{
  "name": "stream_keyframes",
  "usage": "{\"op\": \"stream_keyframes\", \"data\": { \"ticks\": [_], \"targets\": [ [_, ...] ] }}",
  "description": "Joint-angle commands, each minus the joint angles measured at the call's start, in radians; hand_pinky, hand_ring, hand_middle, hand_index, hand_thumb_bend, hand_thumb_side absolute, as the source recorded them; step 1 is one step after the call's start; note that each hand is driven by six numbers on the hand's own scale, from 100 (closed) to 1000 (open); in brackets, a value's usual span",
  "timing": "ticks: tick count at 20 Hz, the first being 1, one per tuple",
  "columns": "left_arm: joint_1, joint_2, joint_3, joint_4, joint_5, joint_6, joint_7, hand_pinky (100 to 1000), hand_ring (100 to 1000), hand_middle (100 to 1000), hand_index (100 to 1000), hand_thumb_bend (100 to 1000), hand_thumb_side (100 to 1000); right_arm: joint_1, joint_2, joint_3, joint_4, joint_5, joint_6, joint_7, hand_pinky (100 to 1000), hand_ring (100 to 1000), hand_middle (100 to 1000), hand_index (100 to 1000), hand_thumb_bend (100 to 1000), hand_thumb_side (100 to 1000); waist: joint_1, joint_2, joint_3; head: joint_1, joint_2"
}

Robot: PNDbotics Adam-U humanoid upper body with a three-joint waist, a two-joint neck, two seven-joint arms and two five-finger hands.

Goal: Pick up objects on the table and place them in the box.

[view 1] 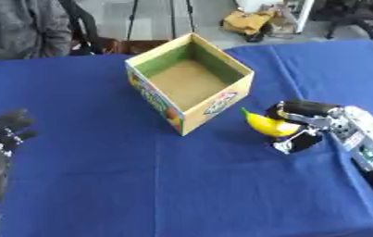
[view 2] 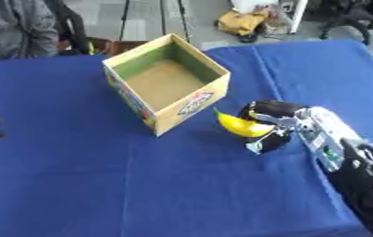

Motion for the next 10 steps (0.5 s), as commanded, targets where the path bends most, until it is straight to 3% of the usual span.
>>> {"op": "stream_keyframes", "data": {
  "ticks": [1, 10],
  "targets": [
    [-0.01, 0.015, 0.001, -0.013, 0.002, -0.002, 0.0, 757, 779, 753, 671, 442, 1000, -0.021, -0.037, -0.009, -0.024, -0.005, 0.0, 0.004, 691, 593, 593, 713, 100, 214, 0.0, -0.013, 0.0, 0.0, 0.001],
    [-0.009, 0.016, 0.001, -0.014, 0.001, -0.002, 0.001, 757, 779, 753, 671, 444, 1000, -0.049, -0.069, 0.005, -0.041, 0.027, -0.012, 0.013, 683, 604, 606, 718, 100, 184, -0.005, -0.014, -0.001, 0.006, 0.0]
  ]
}}
